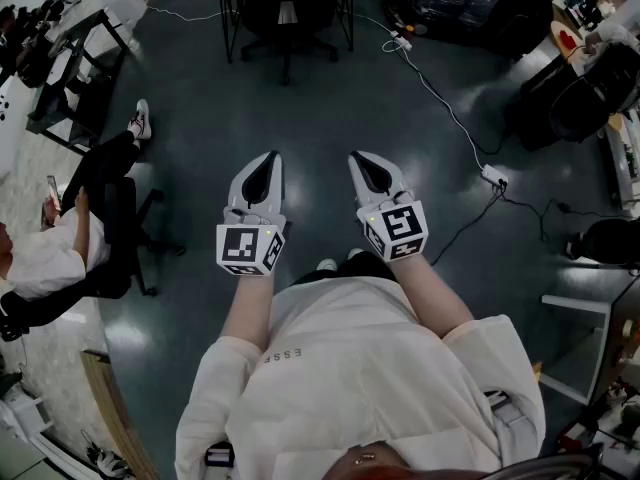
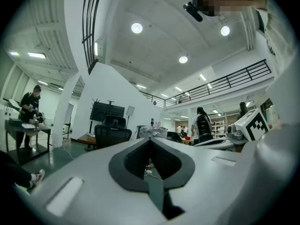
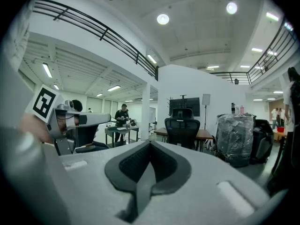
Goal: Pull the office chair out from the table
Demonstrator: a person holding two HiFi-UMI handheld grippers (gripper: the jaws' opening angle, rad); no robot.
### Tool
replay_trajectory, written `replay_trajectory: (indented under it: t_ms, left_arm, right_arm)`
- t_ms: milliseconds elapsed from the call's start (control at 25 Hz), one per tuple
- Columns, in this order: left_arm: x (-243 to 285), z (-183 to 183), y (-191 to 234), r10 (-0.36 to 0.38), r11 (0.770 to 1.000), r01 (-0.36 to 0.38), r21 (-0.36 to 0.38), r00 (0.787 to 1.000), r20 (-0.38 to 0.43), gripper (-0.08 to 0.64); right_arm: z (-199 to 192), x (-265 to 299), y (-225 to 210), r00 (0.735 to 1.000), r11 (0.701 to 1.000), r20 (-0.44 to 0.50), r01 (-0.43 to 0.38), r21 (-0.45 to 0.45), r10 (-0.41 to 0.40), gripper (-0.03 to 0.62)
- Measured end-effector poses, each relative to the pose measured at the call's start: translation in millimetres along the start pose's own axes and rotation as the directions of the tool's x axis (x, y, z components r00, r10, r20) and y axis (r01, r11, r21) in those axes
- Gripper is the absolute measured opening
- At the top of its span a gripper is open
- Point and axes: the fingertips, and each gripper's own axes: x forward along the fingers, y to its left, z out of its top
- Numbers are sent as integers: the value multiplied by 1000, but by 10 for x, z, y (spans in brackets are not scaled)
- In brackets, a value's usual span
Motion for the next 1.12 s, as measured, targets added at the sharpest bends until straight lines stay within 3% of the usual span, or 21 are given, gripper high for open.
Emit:
replay_trajectory:
  t_ms: [440,760,1120]
  left_arm:
    - [99,-35,45,5,1000,-5,-13,1000,-3,17]
    - [215,-138,58,17,999,-18,-35,1000,-12,17]
    - [824,-256,430,40,999,-41,-15,998,-51,17]
  right_arm:
    - [2,76,-69,1000,1000,-9,1,-6,-1,-9]
    - [-74,107,-290,999,998,-13,48,29,-48,-9]
    - [-109,740,-779,997,995,-14,81,61,-81,-9]
